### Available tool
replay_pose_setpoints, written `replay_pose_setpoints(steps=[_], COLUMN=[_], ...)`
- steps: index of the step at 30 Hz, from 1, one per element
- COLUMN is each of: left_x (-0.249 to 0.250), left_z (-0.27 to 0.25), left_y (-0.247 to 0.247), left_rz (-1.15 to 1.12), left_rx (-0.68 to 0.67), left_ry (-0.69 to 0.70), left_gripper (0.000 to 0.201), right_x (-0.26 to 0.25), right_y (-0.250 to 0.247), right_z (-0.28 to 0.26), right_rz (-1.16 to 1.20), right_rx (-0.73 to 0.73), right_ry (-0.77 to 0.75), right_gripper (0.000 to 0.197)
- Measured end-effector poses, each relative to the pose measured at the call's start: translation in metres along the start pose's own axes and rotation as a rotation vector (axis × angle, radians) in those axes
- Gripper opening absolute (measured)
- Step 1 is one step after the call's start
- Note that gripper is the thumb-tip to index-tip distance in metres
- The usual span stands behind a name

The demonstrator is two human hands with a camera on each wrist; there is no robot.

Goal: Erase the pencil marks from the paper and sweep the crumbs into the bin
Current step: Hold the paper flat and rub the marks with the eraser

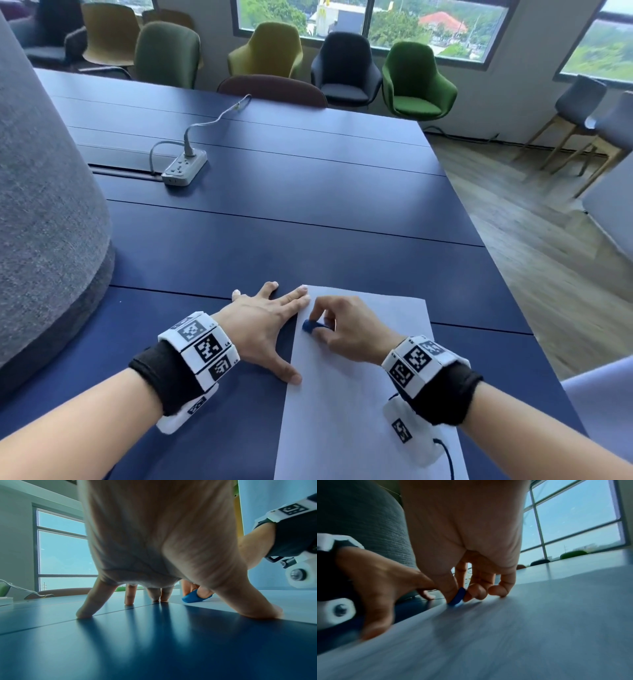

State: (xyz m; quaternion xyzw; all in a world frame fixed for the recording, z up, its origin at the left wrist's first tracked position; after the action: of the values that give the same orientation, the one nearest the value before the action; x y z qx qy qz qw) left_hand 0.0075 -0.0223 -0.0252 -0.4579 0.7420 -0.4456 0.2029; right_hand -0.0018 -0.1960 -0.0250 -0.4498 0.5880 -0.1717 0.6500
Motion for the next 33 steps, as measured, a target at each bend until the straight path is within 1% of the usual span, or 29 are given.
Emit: replay_pose_setpoints(steps=[3,4,7,8,9,12,13,16,19,21,24,25,29,30,33], left_x=[-0.001,0.000,0.000,-0.001,-0.001,0.000,0.000,0.000,0.000,0.001,0.000,0.000,-0.001,-0.001,0.000], left_z=[0.000,0.000,0.000,0.000,0.001,0.000,0.001,0.001,0.001,0.000,0.000,0.001,0.001,0.001,0.001], left_y=[0.000,0.000,0.000,0.001,0.001,0.000,0.000,-0.003,-0.001,-0.002,-0.001,-0.001,0.000,-0.001,-0.001], left_rz=[0.000,-0.003,-0.022,-0.026,-0.023,-0.005,0.004,0.014,0.011,0.011,0.014,0.017,0.028,0.026,0.016], left_rx=[0.002,-0.002,0.000,0.006,0.008,-0.007,-0.009,-0.009,-0.011,-0.010,-0.011,-0.010,-0.012,-0.013,-0.017], left_ry=[-0.002,-0.005,-0.003,0.000,0.002,-0.012,-0.012,-0.021,-0.020,-0.019,-0.021,-0.021,-0.020,-0.021,-0.018], left_gripper=[0.131,0.131,0.129,0.128,0.128,0.131,0.131,0.132,0.132,0.131,0.131,0.131,0.132,0.132,0.132], right_x=[0.007,0.007,-0.007,-0.010,-0.010,0.010,0.015,0.015,0.011,0.018,0.028,0.027,0.018,0.021,0.031], right_y=[-0.011,-0.011,0.003,0.006,0.004,-0.010,-0.013,-0.008,-0.005,-0.015,-0.022,-0.019,-0.011,-0.016,-0.029], right_z=[0.009,0.009,0.000,-0.003,-0.003,0.011,0.013,0.011,0.008,0.016,0.022,0.020,0.014,0.018,0.028], right_rz=[-0.045,-0.048,-0.055,-0.062,-0.066,-0.024,-0.003,0.046,0.071,0.043,0.072,0.083,0.068,0.057,0.063], right_rx=[0.080,0.093,0.054,0.033,0.033,0.082,0.088,0.056,0.005,0.046,0.091,0.074,-0.108,-0.100,0.009], right_ry=[0.041,0.032,-0.112,-0.137,-0.129,0.032,0.060,0.038,0.012,0.051,0.099,0.089,0.036,0.054,0.136], right_gripper=[0.006,0.006,0.007,0.007,0.006,0.004,0.005,0.009,0.006,0.007,0.009,0.008,0.007,0.007,0.008])
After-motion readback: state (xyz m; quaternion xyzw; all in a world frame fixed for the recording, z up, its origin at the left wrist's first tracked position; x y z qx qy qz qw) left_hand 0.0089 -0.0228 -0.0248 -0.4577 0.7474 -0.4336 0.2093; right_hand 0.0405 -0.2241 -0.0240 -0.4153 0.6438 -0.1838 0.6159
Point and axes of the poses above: each hand's wrist, its own z-axis towards the middle knuckle, its own y-axis out of the palm, x = y × z, the point moved 2 cm from there along z, towards the middle knuckle, and after that the axes turned 3 degrees about z, right-handed, at the moved point
